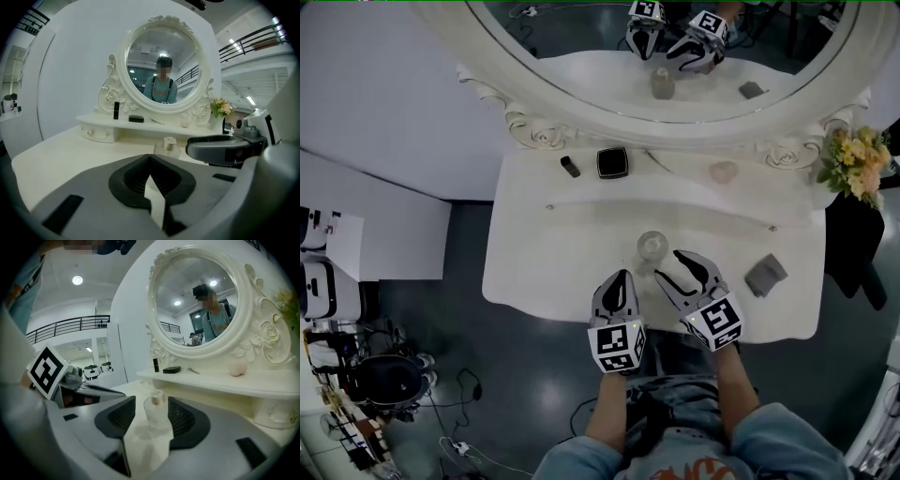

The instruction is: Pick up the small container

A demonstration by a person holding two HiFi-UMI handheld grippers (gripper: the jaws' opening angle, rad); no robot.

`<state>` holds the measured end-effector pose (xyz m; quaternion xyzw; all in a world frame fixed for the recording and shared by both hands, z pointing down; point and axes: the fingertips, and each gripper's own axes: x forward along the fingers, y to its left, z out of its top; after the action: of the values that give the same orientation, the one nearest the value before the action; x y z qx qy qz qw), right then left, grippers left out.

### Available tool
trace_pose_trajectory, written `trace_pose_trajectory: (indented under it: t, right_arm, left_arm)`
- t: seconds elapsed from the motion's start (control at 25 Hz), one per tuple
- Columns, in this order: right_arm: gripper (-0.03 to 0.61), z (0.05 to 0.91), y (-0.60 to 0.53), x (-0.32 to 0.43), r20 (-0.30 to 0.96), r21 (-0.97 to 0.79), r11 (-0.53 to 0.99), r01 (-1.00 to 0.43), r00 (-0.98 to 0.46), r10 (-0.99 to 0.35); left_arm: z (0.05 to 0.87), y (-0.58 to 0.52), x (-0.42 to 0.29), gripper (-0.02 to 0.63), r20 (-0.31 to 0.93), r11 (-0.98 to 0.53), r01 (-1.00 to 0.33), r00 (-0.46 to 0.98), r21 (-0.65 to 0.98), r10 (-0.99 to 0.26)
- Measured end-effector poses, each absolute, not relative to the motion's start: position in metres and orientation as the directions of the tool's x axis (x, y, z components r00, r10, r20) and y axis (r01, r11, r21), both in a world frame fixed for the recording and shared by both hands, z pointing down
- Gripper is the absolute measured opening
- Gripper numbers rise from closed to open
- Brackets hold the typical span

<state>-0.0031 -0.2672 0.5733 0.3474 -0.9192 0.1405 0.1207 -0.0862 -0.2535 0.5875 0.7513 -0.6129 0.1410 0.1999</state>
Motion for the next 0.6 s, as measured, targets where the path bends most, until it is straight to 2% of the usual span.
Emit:
trace_pose_trajectory:
  t: [0.24,0.6]
  right_arm:
    - [0.289,0.593,-0.269,-0.018,0.369,-0.14,0.732,-0.666,-0.721,-0.586]
    - [0.313,0.619,-0.29,-0.026,0.41,-0.094,0.682,-0.725,-0.653,-0.637]
  left_arm:
    - [0.594,-0.253,-0.085,0.021,0.466,-0.202,-0.968,0.248,0.147,-0.849]
    - [0.604,-0.255,-0.097,0.021,0.492,-0.226,-0.963,0.269,0.147,-0.828]
